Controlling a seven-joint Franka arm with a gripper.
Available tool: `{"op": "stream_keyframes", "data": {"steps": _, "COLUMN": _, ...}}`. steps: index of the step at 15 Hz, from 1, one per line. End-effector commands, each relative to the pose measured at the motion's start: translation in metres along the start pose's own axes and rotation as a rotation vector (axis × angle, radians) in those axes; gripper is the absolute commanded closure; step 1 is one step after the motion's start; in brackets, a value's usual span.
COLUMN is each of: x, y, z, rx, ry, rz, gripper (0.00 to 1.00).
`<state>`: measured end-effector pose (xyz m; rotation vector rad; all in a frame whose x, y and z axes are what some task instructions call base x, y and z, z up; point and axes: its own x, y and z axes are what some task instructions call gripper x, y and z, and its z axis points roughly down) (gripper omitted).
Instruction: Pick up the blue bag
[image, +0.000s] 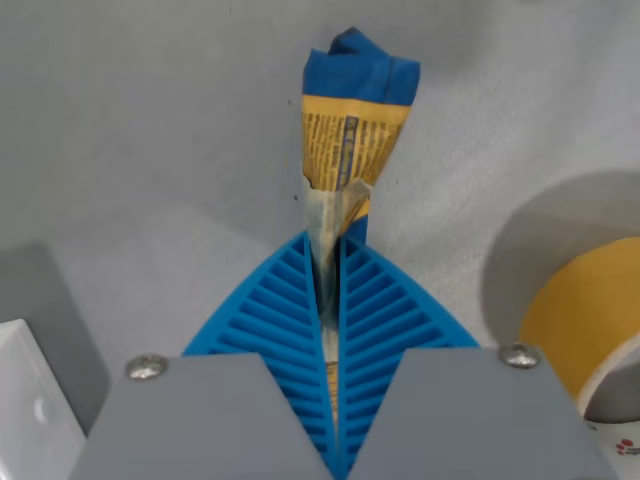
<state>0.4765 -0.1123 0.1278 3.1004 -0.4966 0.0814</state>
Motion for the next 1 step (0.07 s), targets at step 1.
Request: {"op": "stream_keyframes", "data": {"steps": 1, "x": -0.012, "y": 0.002, "z": -0.0236, "rx": 0.056, "ry": 0.055, "rz": 0.016, "gripper": 1.0}}
